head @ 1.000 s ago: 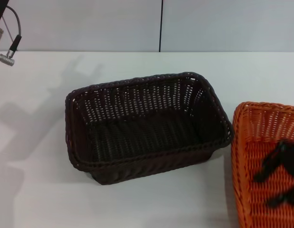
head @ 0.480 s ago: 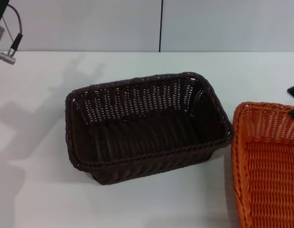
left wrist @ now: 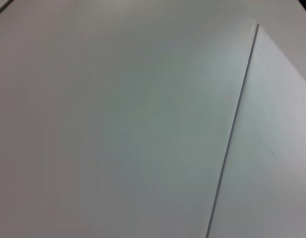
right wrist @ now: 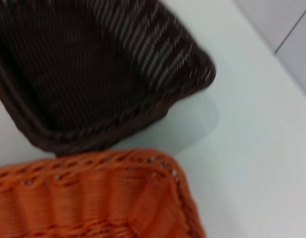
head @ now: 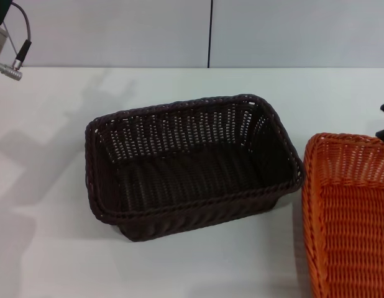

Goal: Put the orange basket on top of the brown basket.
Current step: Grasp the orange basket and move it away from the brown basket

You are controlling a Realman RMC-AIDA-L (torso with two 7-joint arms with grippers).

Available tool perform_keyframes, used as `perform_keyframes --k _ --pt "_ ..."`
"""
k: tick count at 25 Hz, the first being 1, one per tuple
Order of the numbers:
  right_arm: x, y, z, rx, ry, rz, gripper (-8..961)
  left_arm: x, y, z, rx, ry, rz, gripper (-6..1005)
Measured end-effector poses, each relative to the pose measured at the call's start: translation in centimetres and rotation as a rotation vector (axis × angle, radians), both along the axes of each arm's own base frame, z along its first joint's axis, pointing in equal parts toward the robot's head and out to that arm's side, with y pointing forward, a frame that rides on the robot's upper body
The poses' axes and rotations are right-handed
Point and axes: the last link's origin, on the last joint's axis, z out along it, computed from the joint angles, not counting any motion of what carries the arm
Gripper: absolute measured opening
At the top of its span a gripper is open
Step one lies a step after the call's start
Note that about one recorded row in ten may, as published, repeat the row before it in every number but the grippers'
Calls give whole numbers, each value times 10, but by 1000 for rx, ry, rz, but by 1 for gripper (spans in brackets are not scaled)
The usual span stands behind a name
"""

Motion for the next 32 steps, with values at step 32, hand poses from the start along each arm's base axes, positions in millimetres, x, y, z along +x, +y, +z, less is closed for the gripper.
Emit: perform_keyframes --k 32 --pt "42 -12 -23 -92 31 -146 242 -4 8 1 2 -12 54 860"
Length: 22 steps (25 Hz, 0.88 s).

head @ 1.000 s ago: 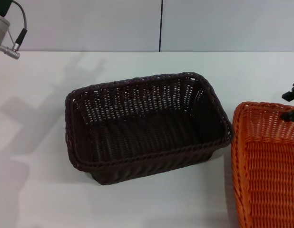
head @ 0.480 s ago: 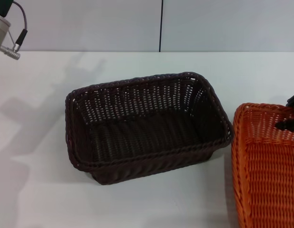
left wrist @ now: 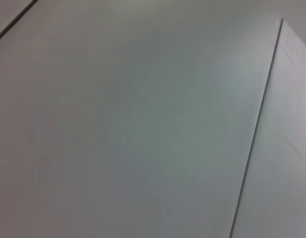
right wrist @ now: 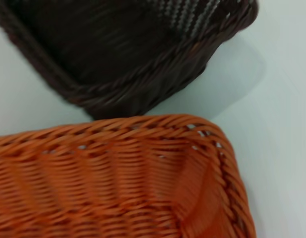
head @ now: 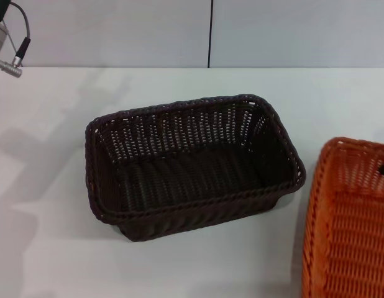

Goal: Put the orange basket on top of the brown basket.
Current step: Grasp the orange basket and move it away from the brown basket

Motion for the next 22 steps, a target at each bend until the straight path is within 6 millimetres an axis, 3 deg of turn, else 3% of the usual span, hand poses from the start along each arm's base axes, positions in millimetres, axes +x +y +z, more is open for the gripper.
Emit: perform_keyframes --k 9,14,22 --pt "27 -31 49 -25 36 -210 210 -4 0 1 7 -17 18 860" --pt "32 -45 76 68 175 -246 151 -4 2 3 14 -28 24 860" --pt "30 -63 106 144 442 -216 151 -8 3 11 38 -40 37 860"
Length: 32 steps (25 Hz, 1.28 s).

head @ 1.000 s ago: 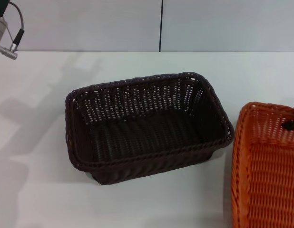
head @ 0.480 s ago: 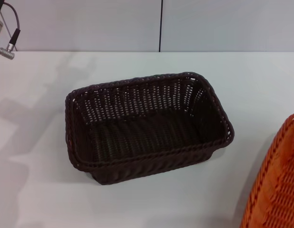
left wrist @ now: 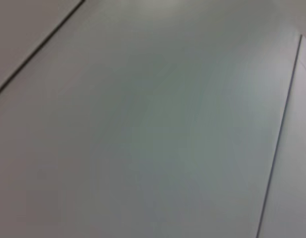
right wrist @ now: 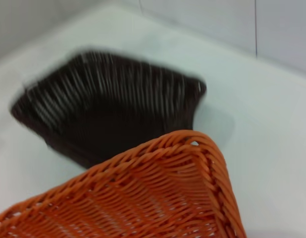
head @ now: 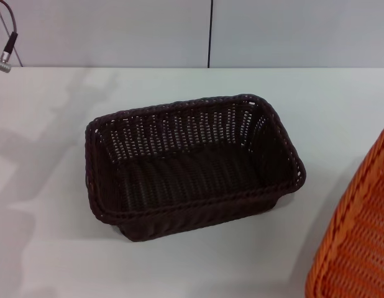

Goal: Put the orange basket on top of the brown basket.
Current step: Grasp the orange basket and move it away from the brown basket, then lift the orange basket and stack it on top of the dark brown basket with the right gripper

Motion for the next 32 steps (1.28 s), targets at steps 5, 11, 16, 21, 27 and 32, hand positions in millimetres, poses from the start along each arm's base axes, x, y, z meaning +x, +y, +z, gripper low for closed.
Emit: perform_keyframes --k 5,11,16,21,27,32 --pt "1 -7 11 109 149 -8 151 -2 -1 1 2 3 5 860" --pt "-4 -10 5 214 386 -17 151 -4 -1 3 0 13 5 860" --pt "-1 -7 -13 276 523 -52 151 -6 -2 3 -5 21 8 860" --pt "-4 -7 -43 299 659 -81 151 -7 0 5 -15 41 11 860" --pt "-22 -10 -81 333 882 -68 152 -7 7 -2 -60 106 34 860" --pt "-26 -13 -113 441 977 -65 152 -5 8 1 -57 120 28 860"
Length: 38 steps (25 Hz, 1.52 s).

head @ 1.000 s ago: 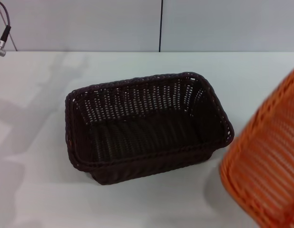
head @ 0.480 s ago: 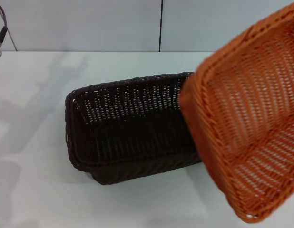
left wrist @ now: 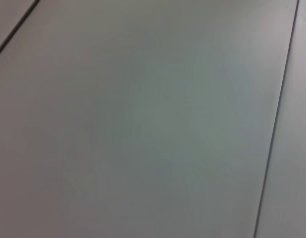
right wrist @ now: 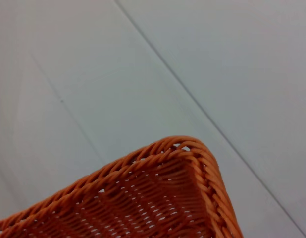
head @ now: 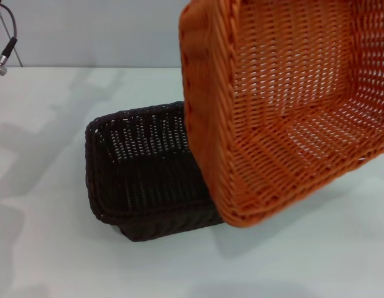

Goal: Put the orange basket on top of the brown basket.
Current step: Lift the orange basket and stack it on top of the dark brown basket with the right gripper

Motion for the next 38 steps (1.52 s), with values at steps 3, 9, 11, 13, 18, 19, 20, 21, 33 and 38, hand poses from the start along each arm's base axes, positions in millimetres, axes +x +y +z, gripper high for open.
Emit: perform_keyframes --k 3,9,11,13,18,19,20,21,33,38 --pt "0 1 -20 8 28 -20 152 -2 -1 4 9 1 2 860" --pt "0 -3 -56 36 105 -67 152 -14 -4 16 37 2 27 860" --pt "3 -6 -67 49 109 -97 152 -17 -4 20 47 2 34 860" --pt "5 -7 -77 56 101 -125 152 -19 -4 23 52 7 37 860" --pt "8 -7 -92 43 78 -173 152 -17 -2 26 52 19 31 860" --pt "9 -6 -95 36 72 -181 152 -17 -2 26 51 20 30 860" --pt "9 -6 -97 31 66 -187 152 -17 -2 26 51 20 30 860" --pt "9 -7 -100 25 60 -190 152 -17 -1 26 51 21 30 860" --pt "-5 -2 -122 -88 -16 -134 191 -21 -4 27 49 22 36 860" --pt "-1 -4 -121 -84 -8 -153 383 -21 -4 25 46 15 40 860"
